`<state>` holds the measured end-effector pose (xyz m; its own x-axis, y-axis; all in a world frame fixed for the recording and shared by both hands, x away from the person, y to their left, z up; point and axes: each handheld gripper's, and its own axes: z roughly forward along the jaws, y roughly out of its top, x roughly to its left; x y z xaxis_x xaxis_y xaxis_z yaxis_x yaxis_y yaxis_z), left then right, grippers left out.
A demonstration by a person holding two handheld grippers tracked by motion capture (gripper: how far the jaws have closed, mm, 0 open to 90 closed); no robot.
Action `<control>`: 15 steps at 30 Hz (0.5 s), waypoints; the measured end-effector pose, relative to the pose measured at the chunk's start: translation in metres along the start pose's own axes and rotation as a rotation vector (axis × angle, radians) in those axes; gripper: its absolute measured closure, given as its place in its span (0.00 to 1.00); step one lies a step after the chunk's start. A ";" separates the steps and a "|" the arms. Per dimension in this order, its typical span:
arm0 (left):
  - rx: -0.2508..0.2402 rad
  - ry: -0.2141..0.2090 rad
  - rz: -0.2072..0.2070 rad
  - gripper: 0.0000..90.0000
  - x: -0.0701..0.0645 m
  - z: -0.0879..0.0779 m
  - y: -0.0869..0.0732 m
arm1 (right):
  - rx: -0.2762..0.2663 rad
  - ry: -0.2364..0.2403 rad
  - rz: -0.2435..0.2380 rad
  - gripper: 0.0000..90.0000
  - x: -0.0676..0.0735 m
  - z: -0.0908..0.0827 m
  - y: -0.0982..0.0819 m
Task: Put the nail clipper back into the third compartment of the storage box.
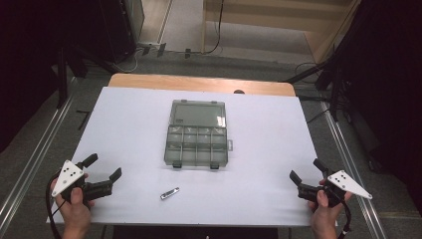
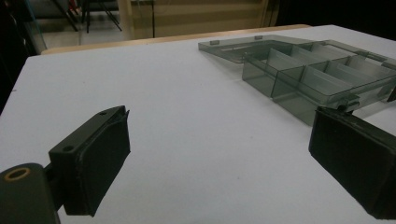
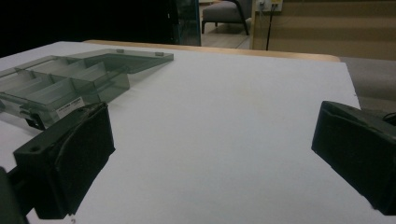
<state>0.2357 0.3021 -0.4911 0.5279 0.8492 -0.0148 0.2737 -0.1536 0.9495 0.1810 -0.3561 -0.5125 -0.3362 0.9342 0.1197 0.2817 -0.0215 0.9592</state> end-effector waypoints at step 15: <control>-0.002 -0.032 0.014 0.06 -0.014 -0.004 0.012 | 0.009 0.003 -0.003 0.00 0.001 0.002 -0.001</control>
<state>0.2282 0.2899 -0.4780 0.5569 0.8305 -0.0111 0.2641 -0.1644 0.9504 0.1820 -0.3544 -0.5135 -0.3394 0.9333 0.1174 0.2888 -0.0154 0.9573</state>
